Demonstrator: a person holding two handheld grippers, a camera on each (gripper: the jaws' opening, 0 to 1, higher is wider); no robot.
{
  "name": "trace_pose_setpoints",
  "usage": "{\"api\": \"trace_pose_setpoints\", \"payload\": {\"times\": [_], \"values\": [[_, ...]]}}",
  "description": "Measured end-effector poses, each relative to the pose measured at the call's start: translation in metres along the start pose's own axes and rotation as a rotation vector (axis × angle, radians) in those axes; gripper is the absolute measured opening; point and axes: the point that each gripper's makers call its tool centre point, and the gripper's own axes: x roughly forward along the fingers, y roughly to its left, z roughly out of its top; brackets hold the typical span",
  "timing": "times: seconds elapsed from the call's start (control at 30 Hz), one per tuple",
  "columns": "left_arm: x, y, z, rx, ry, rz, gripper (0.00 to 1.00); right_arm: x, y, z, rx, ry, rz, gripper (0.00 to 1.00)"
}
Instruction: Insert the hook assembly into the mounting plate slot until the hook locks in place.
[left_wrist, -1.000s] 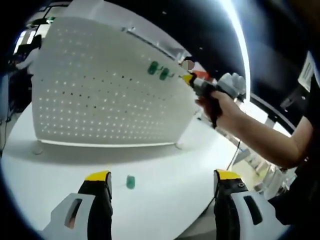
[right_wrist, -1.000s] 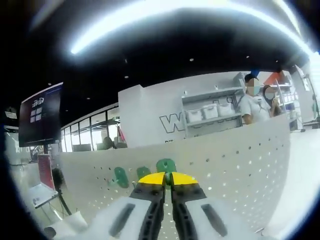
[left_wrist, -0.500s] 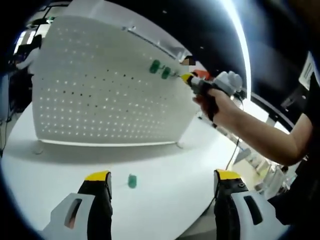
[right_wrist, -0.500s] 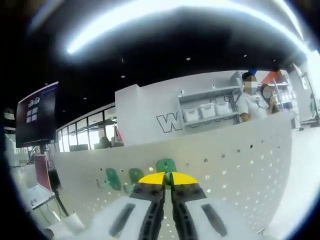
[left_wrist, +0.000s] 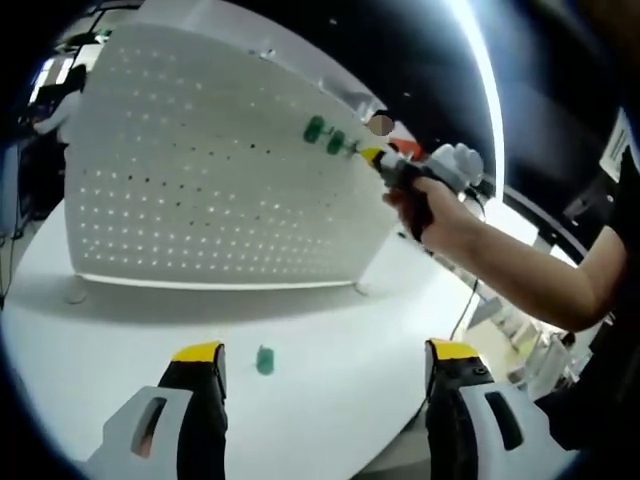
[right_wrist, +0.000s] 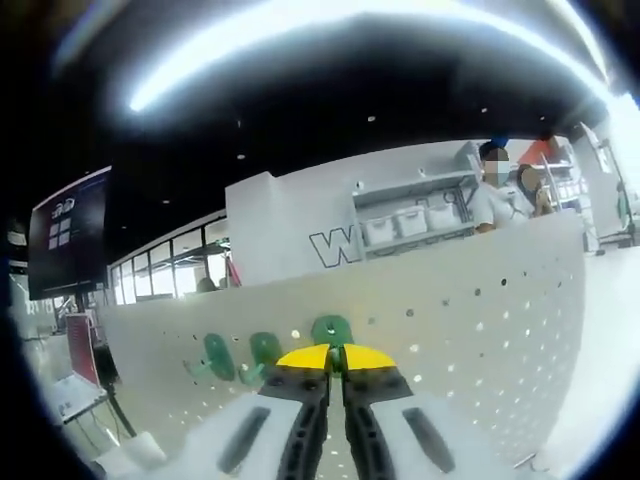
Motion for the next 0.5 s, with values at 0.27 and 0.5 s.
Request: {"api": "trace_pose_setpoints", "payload": {"times": [0.27, 0.5], "values": [[0.0, 0.0005, 0.0022, 0.0, -0.003, 0.002, 0.82, 0.0006, 0.0004, -0.0016, -0.001, 0.009, -0.015, 0.01], [-0.0032, 0.002, -0.0024, 0.004, 0.007, 0.012, 0.82, -0.0029, 0.0016, -0.0005, -0.02, 0.021, -0.007, 0.02]]}}
